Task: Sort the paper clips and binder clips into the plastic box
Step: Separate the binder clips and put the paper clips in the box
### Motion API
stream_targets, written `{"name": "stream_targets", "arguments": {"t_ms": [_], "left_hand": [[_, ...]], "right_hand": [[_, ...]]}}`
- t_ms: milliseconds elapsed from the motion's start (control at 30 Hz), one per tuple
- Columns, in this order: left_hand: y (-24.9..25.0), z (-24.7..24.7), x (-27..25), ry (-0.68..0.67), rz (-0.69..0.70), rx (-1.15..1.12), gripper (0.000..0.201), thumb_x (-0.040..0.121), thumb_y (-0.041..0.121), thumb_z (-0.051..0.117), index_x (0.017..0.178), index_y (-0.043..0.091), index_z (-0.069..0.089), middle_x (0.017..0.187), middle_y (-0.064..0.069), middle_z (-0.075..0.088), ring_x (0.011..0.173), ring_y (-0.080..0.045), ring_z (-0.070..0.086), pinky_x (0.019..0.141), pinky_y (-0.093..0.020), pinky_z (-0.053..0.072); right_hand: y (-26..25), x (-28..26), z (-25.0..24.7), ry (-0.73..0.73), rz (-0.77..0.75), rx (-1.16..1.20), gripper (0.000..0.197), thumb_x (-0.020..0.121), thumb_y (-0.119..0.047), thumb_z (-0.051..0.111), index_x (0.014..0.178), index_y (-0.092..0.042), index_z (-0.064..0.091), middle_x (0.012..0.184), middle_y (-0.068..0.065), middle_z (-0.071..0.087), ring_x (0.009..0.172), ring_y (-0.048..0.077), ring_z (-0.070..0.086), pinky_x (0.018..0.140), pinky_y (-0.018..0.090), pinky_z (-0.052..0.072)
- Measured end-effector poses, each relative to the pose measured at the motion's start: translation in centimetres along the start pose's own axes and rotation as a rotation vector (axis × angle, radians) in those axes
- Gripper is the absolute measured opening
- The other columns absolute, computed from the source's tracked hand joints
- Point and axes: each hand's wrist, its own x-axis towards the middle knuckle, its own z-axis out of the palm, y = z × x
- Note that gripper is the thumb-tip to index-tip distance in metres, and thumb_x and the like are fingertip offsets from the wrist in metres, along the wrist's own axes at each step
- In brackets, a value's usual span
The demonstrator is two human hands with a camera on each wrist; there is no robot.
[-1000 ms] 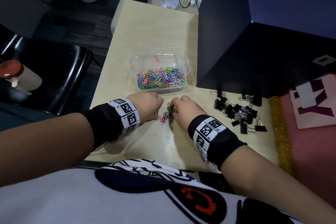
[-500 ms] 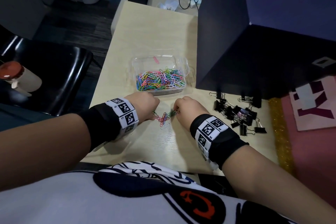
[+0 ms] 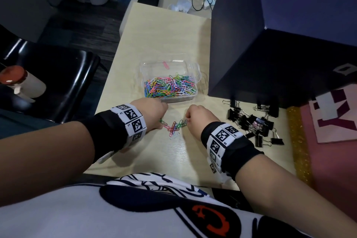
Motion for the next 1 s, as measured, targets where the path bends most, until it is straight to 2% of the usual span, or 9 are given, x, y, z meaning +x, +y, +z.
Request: {"name": "stream_targets", "arguments": {"t_ms": [200, 367, 467, 533, 633, 700, 767, 867, 1000], "left_hand": [[0.0, 0.7, -1.0, 0.126, 0.051, 0.028, 0.034, 0.086, 0.036, 0.064, 0.109, 0.014, 0.053, 0.115, -0.004, 0.046, 0.097, -0.027, 0.057, 0.072, -0.035, 0.046], [-0.1, 1.1, -0.8, 0.133, 0.078, 0.02, 0.023, 0.09, 0.031, 0.059, 0.106, 0.015, 0.05, 0.107, -0.004, 0.061, 0.096, -0.027, 0.058, 0.068, -0.032, 0.039], [-0.1, 1.3, -0.9, 0.123, 0.06, -0.039, 0.019, 0.091, 0.029, 0.057, 0.106, 0.018, 0.051, 0.106, -0.003, 0.064, 0.095, -0.028, 0.058, 0.068, -0.03, 0.038], [0.1, 1.2, -0.9, 0.123, 0.06, -0.054, 0.018, 0.092, 0.028, 0.056, 0.106, 0.019, 0.052, 0.108, -0.003, 0.063, 0.097, -0.027, 0.058, 0.069, -0.029, 0.036], [0.3, 0.8, -1.0, 0.136, 0.069, -0.068, 0.015, 0.092, 0.028, 0.054, 0.104, 0.02, 0.054, 0.109, -0.002, 0.062, 0.1, -0.025, 0.058, 0.072, -0.029, 0.038], [0.4, 0.5, -1.1, 0.15, 0.071, -0.086, 0.014, 0.092, 0.028, 0.054, 0.103, 0.02, 0.056, 0.108, -0.002, 0.062, 0.099, -0.025, 0.058, 0.076, -0.03, 0.042], [0.3, 0.1, -1.3, 0.178, 0.068, -0.116, 0.013, 0.092, 0.028, 0.053, 0.101, 0.02, 0.057, 0.106, -0.001, 0.062, 0.097, -0.025, 0.058, 0.078, -0.031, 0.045], [0.0, -0.6, -1.7, 0.24, 0.075, -0.169, 0.013, 0.091, 0.026, 0.054, 0.101, 0.02, 0.059, 0.105, 0.0, 0.062, 0.098, -0.024, 0.058, 0.078, -0.031, 0.044], [-1.1, -2.3, -1.8, 0.404, 0.067, -0.265, 0.011, 0.087, 0.027, 0.06, 0.096, 0.02, 0.062, 0.097, 0.001, 0.066, 0.094, -0.023, 0.06, 0.078, -0.032, 0.045]], "right_hand": [[0.0, 0.2, -0.5, 0.009, -0.026, -0.081, 0.027, 0.09, -0.008, 0.048, 0.114, -0.012, 0.059, 0.117, 0.011, 0.05, 0.104, 0.031, 0.058, 0.091, 0.036, 0.048], [-0.6, 0.6, -2.8, 0.015, -0.062, -0.031, 0.021, 0.088, -0.007, 0.052, 0.098, -0.019, 0.066, 0.109, 0.004, 0.064, 0.098, 0.024, 0.06, 0.084, 0.027, 0.047], [-1.3, 0.3, -4.5, 0.218, -0.108, 0.164, 0.015, 0.087, -0.01, 0.054, 0.092, -0.02, 0.065, 0.101, 0.0, 0.064, 0.093, 0.02, 0.06, 0.081, 0.026, 0.046], [-1.7, 0.2, -5.3, 0.388, -0.146, 0.276, 0.014, 0.087, -0.015, 0.059, 0.1, -0.02, 0.064, 0.107, 0.002, 0.06, 0.097, 0.02, 0.059, 0.087, 0.027, 0.046], [-2.0, 0.1, -5.8, 0.466, -0.167, 0.279, 0.03, 0.086, -0.021, 0.062, 0.116, -0.021, 0.058, 0.119, 0.005, 0.051, 0.111, 0.023, 0.052, 0.095, 0.03, 0.042], [-1.8, -0.1, -5.5, 0.41, -0.165, 0.193, 0.025, 0.086, -0.021, 0.06, 0.112, -0.021, 0.058, 0.116, 0.005, 0.051, 0.109, 0.023, 0.052, 0.092, 0.031, 0.044], [-1.6, -0.4, -4.5, 0.234, -0.168, 0.058, 0.021, 0.087, -0.021, 0.058, 0.108, -0.021, 0.06, 0.115, 0.005, 0.054, 0.105, 0.024, 0.056, 0.09, 0.032, 0.046], [-1.5, -0.8, -2.0, 0.035, -0.228, -0.092, 0.036, 0.084, -0.027, 0.063, 0.119, -0.02, 0.058, 0.121, 0.006, 0.051, 0.113, 0.026, 0.052, 0.095, 0.032, 0.044], [-1.2, -1.2, 0.4, 0.015, -0.32, -0.108, 0.048, 0.083, -0.027, 0.067, 0.129, -0.026, 0.054, 0.127, 0.004, 0.042, 0.117, 0.028, 0.042, 0.101, 0.037, 0.042]]}}
